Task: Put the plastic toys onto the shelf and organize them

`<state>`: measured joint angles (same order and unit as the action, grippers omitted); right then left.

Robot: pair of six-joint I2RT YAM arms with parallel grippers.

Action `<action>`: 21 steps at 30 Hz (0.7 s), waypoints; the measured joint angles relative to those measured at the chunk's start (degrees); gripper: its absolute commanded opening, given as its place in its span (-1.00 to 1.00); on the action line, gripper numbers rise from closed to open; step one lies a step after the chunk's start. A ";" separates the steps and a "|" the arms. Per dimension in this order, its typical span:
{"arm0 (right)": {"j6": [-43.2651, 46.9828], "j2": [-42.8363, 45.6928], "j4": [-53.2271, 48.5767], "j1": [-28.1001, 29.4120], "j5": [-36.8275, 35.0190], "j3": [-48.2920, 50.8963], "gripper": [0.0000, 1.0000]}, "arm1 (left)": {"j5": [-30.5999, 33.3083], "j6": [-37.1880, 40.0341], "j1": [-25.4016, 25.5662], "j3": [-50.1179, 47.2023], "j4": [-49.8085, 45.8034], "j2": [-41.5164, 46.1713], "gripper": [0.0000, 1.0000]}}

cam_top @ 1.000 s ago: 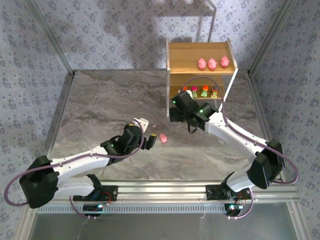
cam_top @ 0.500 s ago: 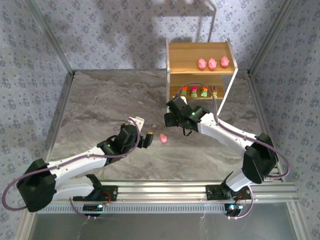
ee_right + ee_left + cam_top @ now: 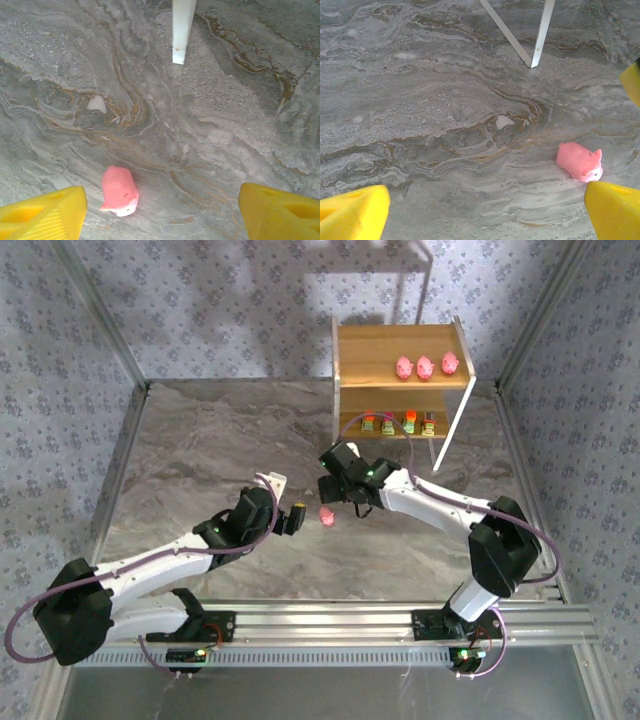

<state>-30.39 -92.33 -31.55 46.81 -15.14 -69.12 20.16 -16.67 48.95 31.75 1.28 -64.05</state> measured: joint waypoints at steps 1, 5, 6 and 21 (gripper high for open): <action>-0.11 -0.22 0.26 0.31 0.00 0.09 0.62 | 0.00 0.00 0.00 0.00 -0.02 0.00 0.99; -0.46 -0.79 1.01 1.20 0.02 1.88 0.61 | 0.02 -0.46 -0.22 0.00 -0.02 0.00 0.99; -0.55 -1.01 1.07 1.38 0.02 2.23 0.61 | 0.02 -0.57 -0.26 0.00 -0.02 0.00 0.99; -1.77 -5.31 2.93 4.61 1.51 3.74 0.55 | 0.09 -2.12 -1.97 -0.02 -0.85 -0.02 0.99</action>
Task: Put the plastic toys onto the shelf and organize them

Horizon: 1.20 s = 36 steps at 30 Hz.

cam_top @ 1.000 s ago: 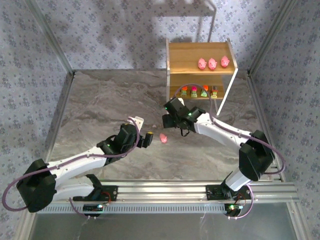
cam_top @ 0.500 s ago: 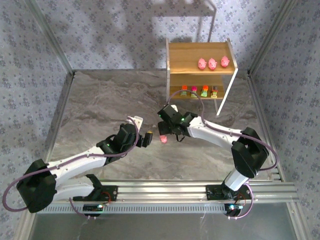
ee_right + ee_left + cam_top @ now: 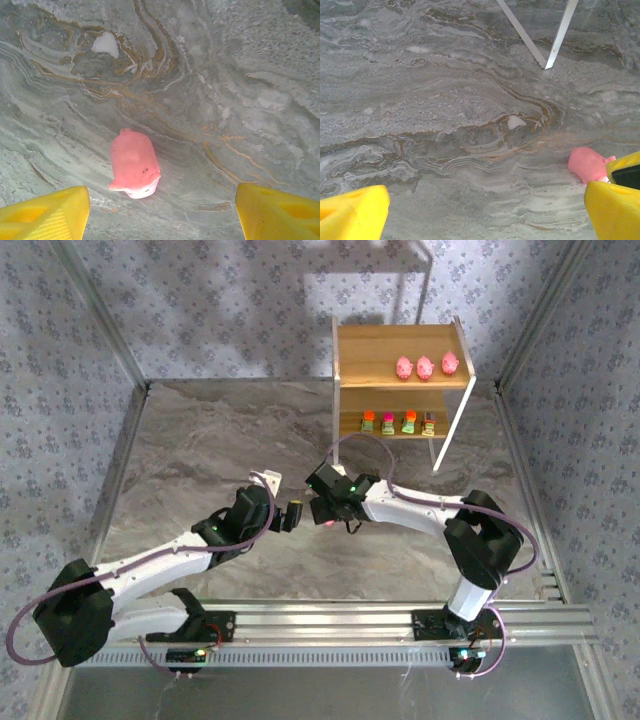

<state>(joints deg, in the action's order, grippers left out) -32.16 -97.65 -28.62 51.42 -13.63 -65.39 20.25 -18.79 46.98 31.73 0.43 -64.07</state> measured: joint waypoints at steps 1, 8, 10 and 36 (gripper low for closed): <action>0.00 -0.28 0.15 0.15 0.22 0.00 0.54 | 0.04 -0.07 -0.13 0.00 -0.24 0.00 0.99; 0.00 -1.51 0.63 0.76 1.86 0.00 0.42 | 0.15 -0.48 -0.76 -0.02 -0.70 -0.11 0.99; 0.11 -2.10 0.63 0.76 2.32 0.00 0.34 | 0.15 -0.74 -0.76 0.00 -0.72 -0.11 0.99; 2.10 -7.50 1.38 0.37 5.18 -1.46 0.09 | 0.15 -0.85 -0.87 0.00 -0.92 -0.72 0.99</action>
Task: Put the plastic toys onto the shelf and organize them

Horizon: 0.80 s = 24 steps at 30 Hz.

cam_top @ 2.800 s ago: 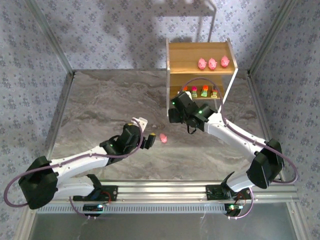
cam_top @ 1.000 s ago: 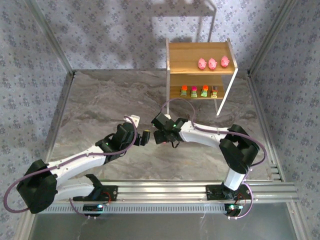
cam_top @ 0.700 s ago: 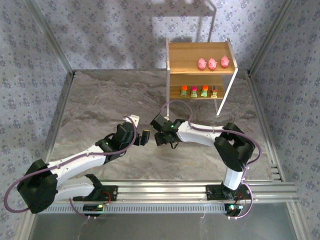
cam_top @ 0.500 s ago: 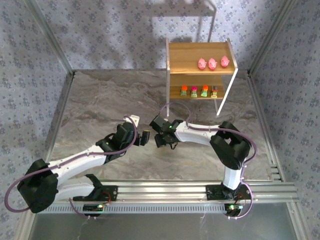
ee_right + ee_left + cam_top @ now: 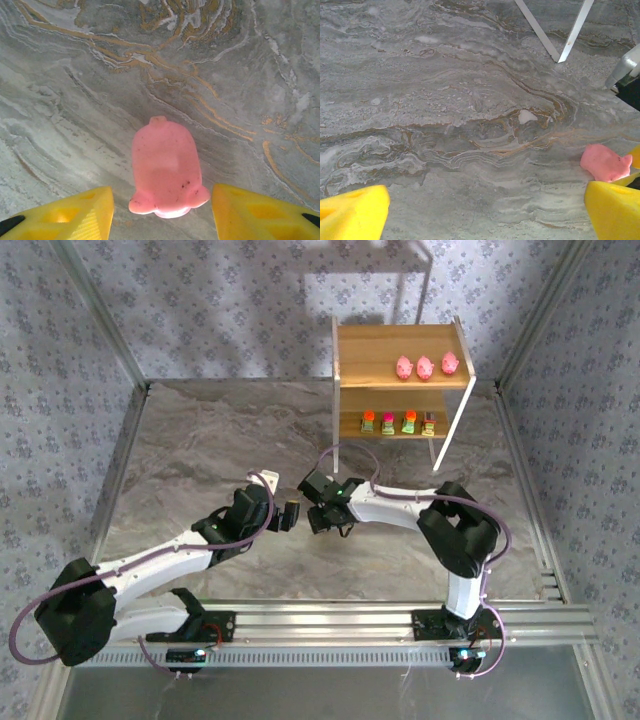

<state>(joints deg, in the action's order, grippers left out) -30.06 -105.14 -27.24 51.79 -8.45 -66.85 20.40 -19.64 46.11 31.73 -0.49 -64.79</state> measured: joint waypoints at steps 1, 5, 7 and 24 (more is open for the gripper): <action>0.07 -0.31 -0.11 -0.07 0.04 -0.37 0.08 | 0.00 0.02 0.00 0.00 0.00 -0.04 0.99; 0.52 -1.18 0.13 -0.35 0.17 -2.10 0.06 | 0.02 0.02 0.00 0.00 -0.31 -0.20 0.99; 0.76 -1.20 0.28 -0.44 0.20 -2.34 0.05 | 0.00 0.00 0.00 0.00 -0.55 -0.20 0.99; 1.42 -1.53 0.28 -1.42 0.35 -2.51 0.02 | 0.00 0.00 -0.11 0.00 -1.01 -0.26 0.99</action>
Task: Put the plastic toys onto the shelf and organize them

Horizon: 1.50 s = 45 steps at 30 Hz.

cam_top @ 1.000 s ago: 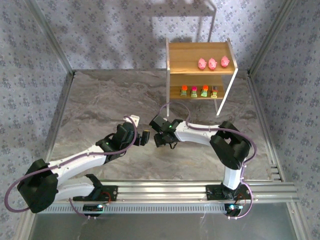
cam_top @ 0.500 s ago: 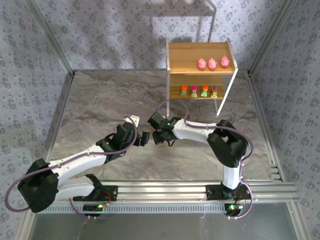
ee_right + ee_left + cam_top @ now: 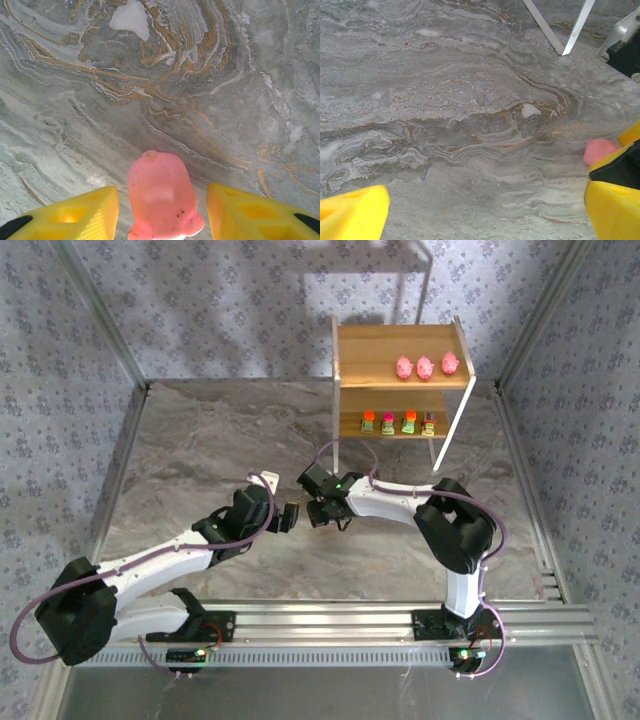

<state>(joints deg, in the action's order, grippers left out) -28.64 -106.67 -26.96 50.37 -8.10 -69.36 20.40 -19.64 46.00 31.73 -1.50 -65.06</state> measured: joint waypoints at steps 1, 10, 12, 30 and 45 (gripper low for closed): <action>0.00 0.00 0.00 0.00 0.00 0.00 0.02 | 0.00 0.02 0.00 0.00 -0.04 -0.02 0.99; 0.52 0.00 0.00 0.00 0.00 0.11 0.01 | 0.00 0.02 -0.15 0.00 -0.04 -0.74 0.99; 0.68 0.00 0.00 0.00 0.00 0.11 0.01 | 0.00 0.00 -0.15 0.00 -0.04 -0.74 0.99; 1.25 -0.37 -0.04 0.00 0.07 0.11 -0.10 | 0.00 0.02 -0.15 0.00 -0.04 -0.74 0.99; 1.29 -0.37 -1.11 0.02 0.02 0.11 -0.23 | -0.02 0.02 -0.15 0.00 -0.04 -0.74 0.99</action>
<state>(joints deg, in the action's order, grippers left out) -27.35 -107.04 -28.08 50.39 -8.08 -69.25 20.38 -19.62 45.84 31.73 -1.54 -65.80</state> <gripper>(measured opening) 0.398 0.996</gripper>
